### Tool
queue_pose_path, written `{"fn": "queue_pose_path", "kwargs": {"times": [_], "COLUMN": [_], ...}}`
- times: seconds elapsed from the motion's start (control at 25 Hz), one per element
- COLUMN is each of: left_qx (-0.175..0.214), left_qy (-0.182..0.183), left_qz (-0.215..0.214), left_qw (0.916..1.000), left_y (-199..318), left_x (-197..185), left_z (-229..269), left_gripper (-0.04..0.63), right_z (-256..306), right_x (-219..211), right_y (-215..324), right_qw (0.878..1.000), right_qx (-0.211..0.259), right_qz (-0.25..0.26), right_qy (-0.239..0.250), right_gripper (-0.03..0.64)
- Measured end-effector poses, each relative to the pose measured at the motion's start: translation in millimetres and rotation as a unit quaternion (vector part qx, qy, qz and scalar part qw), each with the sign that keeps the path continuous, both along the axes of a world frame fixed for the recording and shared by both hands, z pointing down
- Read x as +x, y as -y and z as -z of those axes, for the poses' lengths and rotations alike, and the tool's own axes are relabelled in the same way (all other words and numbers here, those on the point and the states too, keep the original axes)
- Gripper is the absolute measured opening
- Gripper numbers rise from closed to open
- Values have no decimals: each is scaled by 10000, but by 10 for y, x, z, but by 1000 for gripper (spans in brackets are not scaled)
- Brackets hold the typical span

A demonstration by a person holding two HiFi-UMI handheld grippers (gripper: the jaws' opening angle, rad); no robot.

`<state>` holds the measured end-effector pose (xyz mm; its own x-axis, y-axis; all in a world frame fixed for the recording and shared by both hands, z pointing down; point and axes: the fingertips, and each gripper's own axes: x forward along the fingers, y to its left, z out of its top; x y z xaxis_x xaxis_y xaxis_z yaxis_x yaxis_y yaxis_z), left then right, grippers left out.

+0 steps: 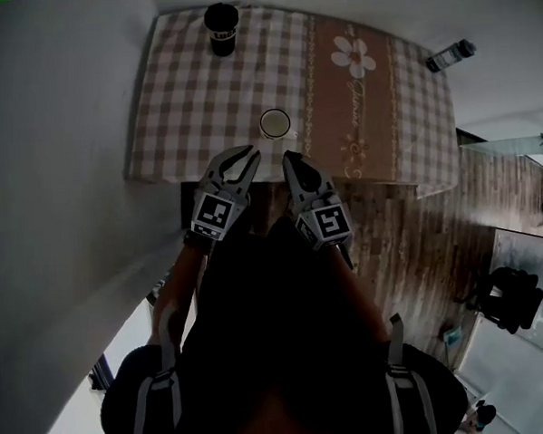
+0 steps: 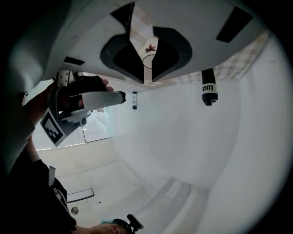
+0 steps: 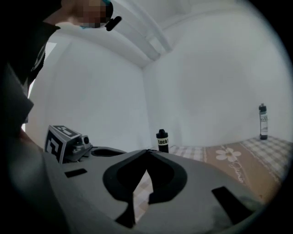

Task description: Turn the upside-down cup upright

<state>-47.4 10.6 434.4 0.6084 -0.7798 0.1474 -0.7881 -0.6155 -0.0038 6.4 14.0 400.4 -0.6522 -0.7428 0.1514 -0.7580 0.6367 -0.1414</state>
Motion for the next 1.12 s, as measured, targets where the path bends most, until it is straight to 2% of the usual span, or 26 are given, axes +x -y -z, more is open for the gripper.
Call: {"fn": "queue_pose_path", "kwargs": {"times": [0.08,0.24,0.28,0.32,0.36,0.52,0.6,0.68,0.76,0.84,0.96,1.12], "left_qx": [9,-4,-2,0,3,-22,-116,-281,-436,-613,-722,-874], "left_qy": [49,369,444,485,472,377,311,459,672,735,655,577], "left_qz": [-136,-359,-385,-399,-414,-375,-216,-241,-384,-517,-692,-1044], "left_qw": [9999,9987,9983,9980,9980,9986,9992,9983,9960,9941,9928,9890], "left_y": [96,137,146,161,178,172,187,242,267,309,442,617], "left_x": [-29,11,37,64,91,170,183,201,217,241,254,222], "left_z": [42,17,-25,-68,-106,-181,-221,-346,-526,-675,-851,-1084], "left_gripper": [65,106,124,175,201,226,243,284,334,387,391,456], "right_z": [-29,-145,-172,-191,-204,-257,-298,-308,-295,-310,-347,-434], "right_x": [-39,-28,3,47,100,333,424,509,568,596,589,520], "right_y": [76,176,209,253,305,405,441,517,520,499,544,650], "right_qw": [9999,9994,9994,9993,9992,9970,9986,9996,9994,9994,9985,9973], "right_qx": [-7,-175,-199,-200,-188,-249,-154,41,73,-74,-103,-243], "right_qz": [-125,-262,-263,-262,-274,-362,-274,-288,-311,-310,-363,-499], "right_qy": [17,137,146,170,230,643,426,35,-113,-139,-405,-484], "right_gripper": [6,6,6,6,6,6,6,6,6,6,6,6]}}
